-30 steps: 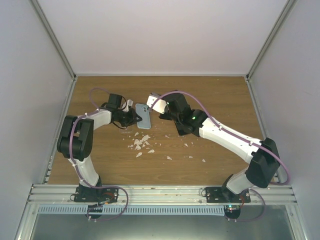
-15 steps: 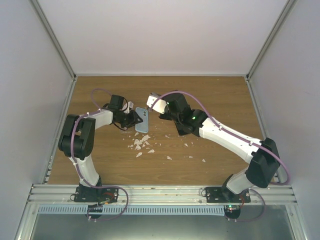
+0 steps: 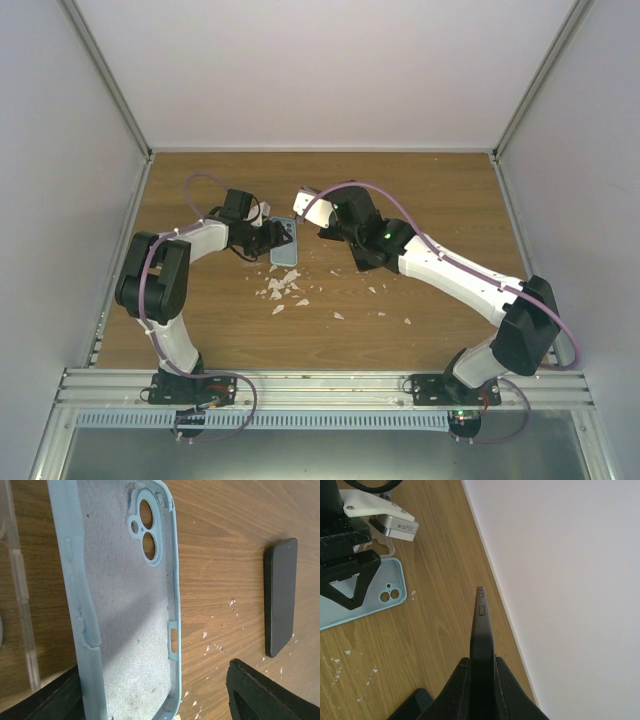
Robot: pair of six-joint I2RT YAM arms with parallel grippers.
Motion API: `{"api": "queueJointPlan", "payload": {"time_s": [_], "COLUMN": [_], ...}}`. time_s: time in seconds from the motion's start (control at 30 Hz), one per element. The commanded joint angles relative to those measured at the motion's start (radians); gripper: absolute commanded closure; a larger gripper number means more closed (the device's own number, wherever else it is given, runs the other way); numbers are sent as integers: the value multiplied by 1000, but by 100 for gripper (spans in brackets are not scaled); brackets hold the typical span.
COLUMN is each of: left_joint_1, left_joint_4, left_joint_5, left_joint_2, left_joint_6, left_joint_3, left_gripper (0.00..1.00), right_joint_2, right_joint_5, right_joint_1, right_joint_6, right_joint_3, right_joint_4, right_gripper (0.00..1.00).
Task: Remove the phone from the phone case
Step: Place the phone case at the center of the board, then place the phone at the center of the board.
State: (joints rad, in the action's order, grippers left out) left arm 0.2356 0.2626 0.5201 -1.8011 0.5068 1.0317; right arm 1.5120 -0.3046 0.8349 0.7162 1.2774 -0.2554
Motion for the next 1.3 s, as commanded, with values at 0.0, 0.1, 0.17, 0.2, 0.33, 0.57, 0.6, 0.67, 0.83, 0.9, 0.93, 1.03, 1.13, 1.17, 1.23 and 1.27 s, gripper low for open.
{"api": "queueJointPlan", "payload": {"time_s": [0.0,0.1,0.17,0.2,0.33,0.57,0.6,0.67,0.83,0.9,0.93,1.03,1.13,1.17,1.23,1.27], "left_joint_1": [5,7,12,15,23,27,25,11,-55,-75,-82,-99,-110,-114,-119,-120], "left_joint_4": [1,5,5,4,-6,7,10,4,-61,-90,-106,-137,-155,-173,-222,-253], "left_joint_5": [-52,-68,-75,-76,-61,-74,-74,-51,117,177,204,284,347,376,427,450], "left_joint_2": [48,58,65,67,90,132,139,155,204,215,217,217,214,211,212,212], "left_joint_6": [-18,-25,-33,-37,-42,-53,-54,-46,33,68,89,145,181,206,267,300], "left_joint_3": [3,11,11,12,18,66,78,99,141,165,178,225,267,272,272,266], "left_gripper": [25,18,10,5,1,1,1,1,1,1,1,1,1,1,1,1], "right_joint_2": [-21,-19,-19,-17,-14,-19,-19,-18,-13,-13,-13,-16,-33,-42,-71,-83], "right_joint_5": [4,5,6,8,-2,-12,-17,-31,-60,-76,-82,-107,-116,-117,-118,-120], "right_joint_1": [-5,-5,-5,-5,-7,-19,-24,-37,-71,-74,-74,-73,-73,-73,-71,-69], "right_joint_6": [-18,-18,-18,-17,-5,24,37,71,157,193,212,289,364,391,444,478], "right_joint_3": [36,36,38,40,51,54,54,59,80,78,73,49,28,15,-20,-47], "right_joint_4": [38,39,38,36,33,48,56,69,98,125,142,198,248,277,351,404], "right_gripper": [100,100,100,100,100,100,99,99,100,100,100,100,100,100,100,100]}}
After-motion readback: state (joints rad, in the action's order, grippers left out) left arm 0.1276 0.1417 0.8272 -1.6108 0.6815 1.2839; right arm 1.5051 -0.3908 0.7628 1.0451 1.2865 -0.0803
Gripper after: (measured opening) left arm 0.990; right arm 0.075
